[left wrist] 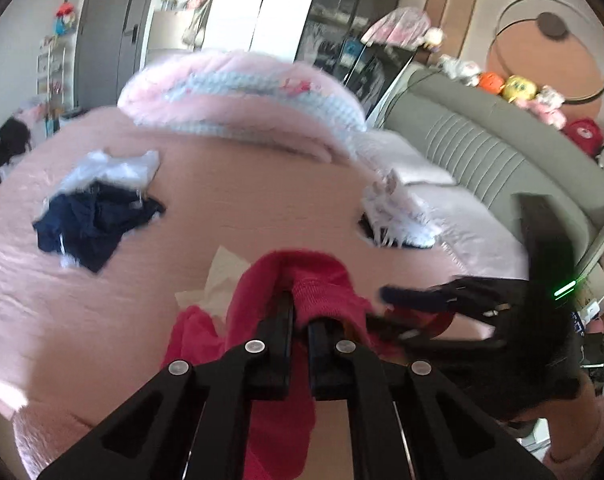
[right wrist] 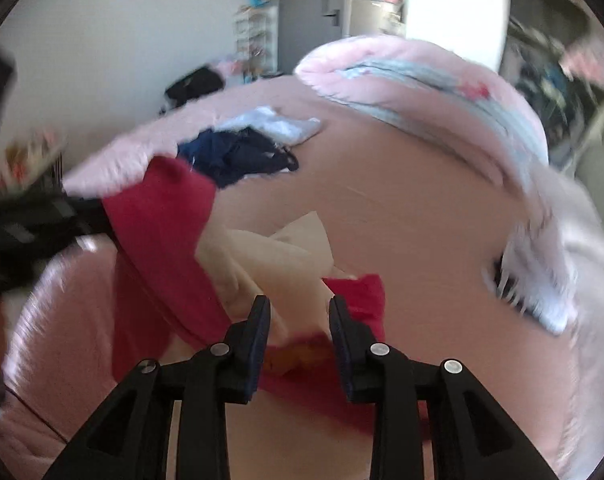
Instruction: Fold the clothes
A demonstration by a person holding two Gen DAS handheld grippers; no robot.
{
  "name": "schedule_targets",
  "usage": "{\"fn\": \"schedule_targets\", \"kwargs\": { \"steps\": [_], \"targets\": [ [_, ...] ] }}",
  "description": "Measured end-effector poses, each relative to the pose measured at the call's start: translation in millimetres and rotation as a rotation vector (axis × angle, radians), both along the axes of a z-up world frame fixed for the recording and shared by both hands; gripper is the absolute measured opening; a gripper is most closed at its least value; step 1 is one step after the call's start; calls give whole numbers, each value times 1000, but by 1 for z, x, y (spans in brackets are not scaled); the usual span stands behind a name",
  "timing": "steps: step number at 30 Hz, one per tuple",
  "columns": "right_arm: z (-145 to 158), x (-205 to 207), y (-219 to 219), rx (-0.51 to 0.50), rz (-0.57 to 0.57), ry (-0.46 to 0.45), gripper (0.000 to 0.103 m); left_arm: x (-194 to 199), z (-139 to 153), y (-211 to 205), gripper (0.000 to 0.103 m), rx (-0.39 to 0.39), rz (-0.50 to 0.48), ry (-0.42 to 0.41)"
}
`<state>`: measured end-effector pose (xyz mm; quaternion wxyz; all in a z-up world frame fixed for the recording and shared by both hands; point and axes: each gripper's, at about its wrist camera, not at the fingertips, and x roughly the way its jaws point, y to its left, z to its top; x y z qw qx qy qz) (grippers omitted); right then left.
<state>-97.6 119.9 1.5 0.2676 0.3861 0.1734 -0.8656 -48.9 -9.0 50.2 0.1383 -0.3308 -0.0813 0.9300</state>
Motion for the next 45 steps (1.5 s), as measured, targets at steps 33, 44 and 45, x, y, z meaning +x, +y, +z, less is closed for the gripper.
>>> {"fn": "schedule_targets", "kwargs": {
  "steps": [33,44,45],
  "targets": [
    [9,-8,-24,-40,-17,-33,34,12,9,-31,4,61,10,66],
    [15,-36,57,-49,-362,115,6,0,-21,-32,6,189,-55,-56],
    [34,-34,64,-104,-390,162,6,-2,-24,-31,6,208,-70,-74]
  ]
}}
